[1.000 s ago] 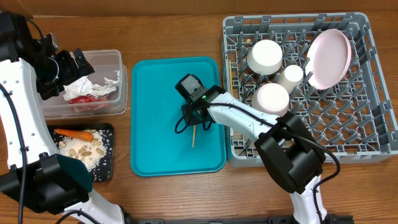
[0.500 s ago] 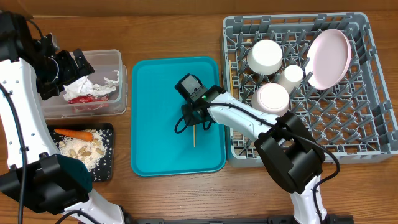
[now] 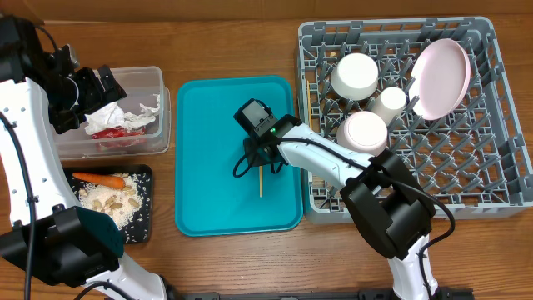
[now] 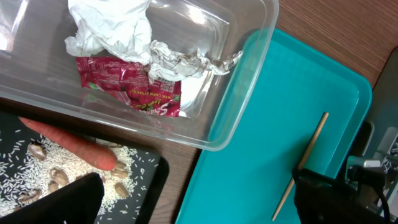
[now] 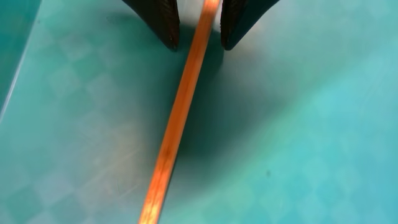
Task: Sort waste into correct bins and load items into the dishwasher
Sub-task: 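Lift the second chopstick upright with the right gripper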
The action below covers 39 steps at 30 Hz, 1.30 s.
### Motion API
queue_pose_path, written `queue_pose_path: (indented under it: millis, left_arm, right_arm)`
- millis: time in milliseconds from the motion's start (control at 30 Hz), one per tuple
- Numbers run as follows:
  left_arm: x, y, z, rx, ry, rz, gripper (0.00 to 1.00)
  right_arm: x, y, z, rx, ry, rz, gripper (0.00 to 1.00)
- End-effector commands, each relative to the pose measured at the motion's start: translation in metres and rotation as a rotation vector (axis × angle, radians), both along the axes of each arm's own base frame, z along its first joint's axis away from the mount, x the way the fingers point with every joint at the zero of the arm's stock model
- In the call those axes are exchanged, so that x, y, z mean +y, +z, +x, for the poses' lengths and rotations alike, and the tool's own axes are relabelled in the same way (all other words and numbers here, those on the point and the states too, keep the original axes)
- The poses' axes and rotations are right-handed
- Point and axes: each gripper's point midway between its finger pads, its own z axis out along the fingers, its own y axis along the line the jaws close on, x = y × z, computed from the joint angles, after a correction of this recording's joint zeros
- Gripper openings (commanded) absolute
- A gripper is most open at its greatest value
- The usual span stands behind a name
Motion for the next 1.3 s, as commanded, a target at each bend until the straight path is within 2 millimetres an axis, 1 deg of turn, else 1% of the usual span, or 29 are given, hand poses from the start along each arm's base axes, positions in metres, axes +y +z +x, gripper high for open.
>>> queue_pose_path:
  millis: [0, 133, 233, 333, 400, 467, 700, 767, 967, 1067, 1133, 1167, 1267]
  left_arm:
    - [-0.003, 0.014, 0.001, -0.039, 0.000, -0.002, 1.00]
    - [-0.003, 0.014, 0.001, -0.039, 0.000, -0.002, 1.00]
    - [-0.003, 0.014, 0.001, -0.039, 0.000, -0.002, 1.00]
    - [-0.003, 0.014, 0.001, -0.039, 0.001, -0.002, 1.00]
    - [-0.003, 0.014, 0.001, -0.039, 0.000, -0.002, 1.00]
    - [-0.003, 0.014, 0.001, -0.039, 0.000, -0.002, 1.00]
    - [-0.003, 0.014, 0.001, -0.039, 0.000, -0.002, 1.00]
    - [-0.003, 0.014, 0.001, -0.039, 0.000, -0.002, 1.00]
    - [-0.003, 0.014, 0.001, -0.039, 0.000, -0.002, 1.00]
    - [-0.003, 0.014, 0.001, -0.039, 0.000, -0.002, 1.00]
    - [-0.003, 0.014, 0.001, -0.039, 0.000, -0.002, 1.00]
    - [-0.003, 0.014, 0.001, -0.039, 0.000, -0.002, 1.00]
    - [-0.003, 0.014, 0.001, -0.039, 0.000, -0.002, 1.00]
  right_arm:
    - [0.000, -0.002, 0.011, -0.038, -0.059, -0.007, 0.26]
    - [0.001, -0.001, 0.021, -0.088, -0.073, -0.006, 0.27]
    - [0.002, -0.002, 0.023, -0.098, -0.074, 0.003, 0.30]
    - [0.001, -0.004, 0.023, -0.099, -0.075, -0.001, 0.30]
    - [0.001, -0.004, 0.022, -0.098, -0.075, -0.001, 0.30]
    - [0.001, -0.004, 0.022, -0.098, -0.075, -0.002, 0.25]
    - [-0.002, -0.005, 0.024, -0.098, -0.112, 0.000, 0.25]
    - [-0.003, -0.007, 0.024, -0.092, -0.130, 0.003, 0.26]
    - [-0.004, -0.022, 0.022, -0.072, -0.150, -0.007, 0.27]
    - [-0.003, -0.022, 0.023, -0.072, -0.150, -0.006, 0.27]
    - [-0.003, -0.022, 0.023, -0.074, -0.150, -0.004, 0.24]
    - [-0.003, -0.022, 0.023, -0.073, -0.150, -0.003, 0.20]
    - [-0.003, -0.022, 0.023, -0.072, -0.148, -0.002, 0.17]
